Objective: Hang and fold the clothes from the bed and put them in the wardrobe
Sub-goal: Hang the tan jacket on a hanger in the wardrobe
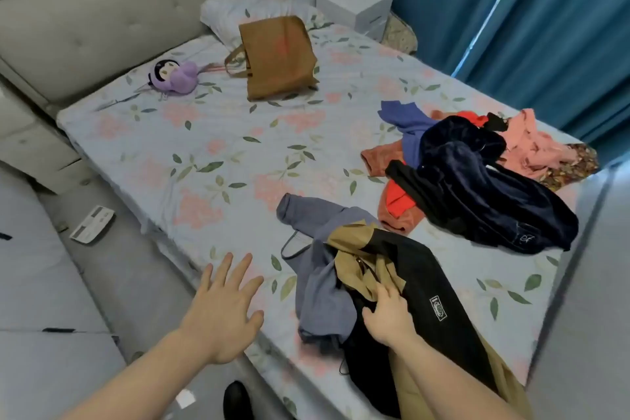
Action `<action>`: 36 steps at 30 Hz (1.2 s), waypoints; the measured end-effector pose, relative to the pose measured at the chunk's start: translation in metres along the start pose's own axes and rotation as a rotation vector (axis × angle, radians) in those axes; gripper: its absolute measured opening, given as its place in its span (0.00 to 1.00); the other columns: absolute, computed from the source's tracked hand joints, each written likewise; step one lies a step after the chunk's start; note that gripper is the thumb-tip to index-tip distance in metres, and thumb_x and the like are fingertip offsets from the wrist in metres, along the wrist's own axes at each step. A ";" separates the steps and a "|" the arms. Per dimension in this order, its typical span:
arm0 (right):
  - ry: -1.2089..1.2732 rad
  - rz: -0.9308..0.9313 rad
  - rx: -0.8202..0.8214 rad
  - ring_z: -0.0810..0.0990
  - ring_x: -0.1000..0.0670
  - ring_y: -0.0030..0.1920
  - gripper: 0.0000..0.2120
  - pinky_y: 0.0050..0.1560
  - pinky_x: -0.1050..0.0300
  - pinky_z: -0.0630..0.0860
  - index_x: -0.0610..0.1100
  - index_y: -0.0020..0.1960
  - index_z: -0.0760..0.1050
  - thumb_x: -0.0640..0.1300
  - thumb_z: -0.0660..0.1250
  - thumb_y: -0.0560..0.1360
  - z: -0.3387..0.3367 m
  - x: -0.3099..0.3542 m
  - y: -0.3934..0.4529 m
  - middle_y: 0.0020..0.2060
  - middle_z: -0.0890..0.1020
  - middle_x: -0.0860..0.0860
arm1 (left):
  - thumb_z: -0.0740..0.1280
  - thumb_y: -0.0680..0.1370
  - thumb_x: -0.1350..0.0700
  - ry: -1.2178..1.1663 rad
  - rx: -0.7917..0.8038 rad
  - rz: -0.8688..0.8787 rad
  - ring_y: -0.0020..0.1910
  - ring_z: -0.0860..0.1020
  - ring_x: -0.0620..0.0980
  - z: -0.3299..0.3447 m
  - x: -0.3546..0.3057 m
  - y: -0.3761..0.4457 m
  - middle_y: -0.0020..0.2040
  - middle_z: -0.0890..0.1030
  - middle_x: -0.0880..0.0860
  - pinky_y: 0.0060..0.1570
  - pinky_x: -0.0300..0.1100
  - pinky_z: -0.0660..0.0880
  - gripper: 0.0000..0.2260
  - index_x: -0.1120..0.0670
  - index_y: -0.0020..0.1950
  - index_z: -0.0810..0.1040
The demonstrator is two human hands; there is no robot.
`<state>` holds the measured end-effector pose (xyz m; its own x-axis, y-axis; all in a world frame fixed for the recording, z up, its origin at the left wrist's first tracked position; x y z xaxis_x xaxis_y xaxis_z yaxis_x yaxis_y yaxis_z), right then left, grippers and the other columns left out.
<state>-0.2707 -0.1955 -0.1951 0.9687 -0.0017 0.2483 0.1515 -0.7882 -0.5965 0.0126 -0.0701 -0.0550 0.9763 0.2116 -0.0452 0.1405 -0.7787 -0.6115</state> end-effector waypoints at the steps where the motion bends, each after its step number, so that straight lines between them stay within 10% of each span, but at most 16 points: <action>1: -0.027 -0.001 -0.020 0.61 0.40 0.77 0.34 0.76 0.46 0.63 0.48 0.81 0.55 0.54 0.63 0.80 0.007 0.001 0.010 0.80 0.59 0.46 | 0.32 0.66 0.34 -0.002 -0.018 0.017 0.80 0.33 0.58 0.002 0.000 0.007 0.82 0.36 0.52 0.79 0.57 0.36 0.45 0.44 0.83 0.52; 7: 0.102 0.169 -0.107 0.78 0.42 0.60 0.16 0.61 0.49 0.76 0.47 0.61 0.79 0.55 0.61 0.81 0.037 -0.026 0.048 0.60 0.81 0.44 | 0.34 0.66 0.36 -0.012 -0.052 0.028 0.81 0.36 0.57 0.011 0.002 0.029 0.83 0.38 0.51 0.80 0.56 0.40 0.44 0.43 0.82 0.55; 13: 0.627 0.199 -0.289 0.81 0.42 0.54 0.14 0.59 0.47 0.77 0.41 0.61 0.78 0.47 0.59 0.84 -0.024 -0.051 0.001 0.53 0.83 0.44 | 0.49 0.77 0.40 -0.067 -0.054 0.038 0.81 0.37 0.55 -0.016 -0.018 0.008 0.83 0.39 0.50 0.80 0.52 0.42 0.31 0.43 0.81 0.56; 20: 0.880 -0.158 -0.668 0.74 0.49 0.36 0.14 0.39 0.53 0.70 0.44 0.40 0.72 0.37 0.59 0.84 -0.231 -0.035 -0.112 0.34 0.76 0.48 | 0.60 0.81 0.45 -0.197 -0.181 0.181 0.81 0.49 0.51 -0.110 -0.080 -0.046 0.83 0.47 0.46 0.79 0.47 0.52 0.26 0.42 0.79 0.58; 25: 0.935 -0.503 -0.894 0.79 0.57 0.42 0.13 0.47 0.65 0.74 0.46 0.46 0.79 0.35 0.60 0.84 -0.387 0.004 -0.218 0.39 0.82 0.56 | 0.64 0.80 0.46 -0.356 -0.343 0.344 0.75 0.63 0.44 -0.199 -0.130 -0.087 0.79 0.58 0.41 0.71 0.39 0.65 0.25 0.42 0.77 0.64; 28: 0.940 -0.697 -1.016 0.79 0.48 0.42 0.11 0.48 0.53 0.75 0.43 0.45 0.78 0.39 0.61 0.83 -0.462 0.033 -0.282 0.38 0.81 0.50 | 0.66 0.80 0.44 -0.510 -0.431 0.462 0.71 0.66 0.40 -0.261 -0.160 -0.124 0.72 0.64 0.34 0.67 0.40 0.70 0.22 0.37 0.73 0.66; 31: 0.981 -0.883 -1.059 0.75 0.43 0.37 0.13 0.41 0.50 0.73 0.37 0.43 0.76 0.41 0.62 0.84 -0.524 0.073 -0.338 0.35 0.77 0.39 | 0.69 0.77 0.40 -0.623 -0.613 0.569 0.68 0.67 0.33 -0.325 -0.180 -0.173 0.68 0.66 0.30 0.68 0.40 0.70 0.23 0.35 0.71 0.67; 36: 1.021 -1.051 -0.963 0.71 0.53 0.36 0.15 0.38 0.59 0.70 0.39 0.40 0.76 0.44 0.64 0.83 -0.592 0.166 -0.388 0.33 0.74 0.51 | 0.75 0.71 0.41 -0.370 -1.373 0.653 0.60 0.72 0.44 -0.415 -0.172 -0.289 0.65 0.67 0.46 0.59 0.35 0.71 0.26 0.47 0.65 0.74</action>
<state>-0.2852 -0.2546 0.5290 -0.0132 0.6491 0.7606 0.0503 -0.7593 0.6488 -0.1271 -0.1265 0.4572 0.8618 -0.3975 -0.3152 -0.0368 -0.6687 0.7426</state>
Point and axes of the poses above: each hand's wrist, its own y-axis towards the middle knuckle, its own z-axis out of the palm, x = y × z, the point moved 9 cm from there along y, towards the middle knuckle
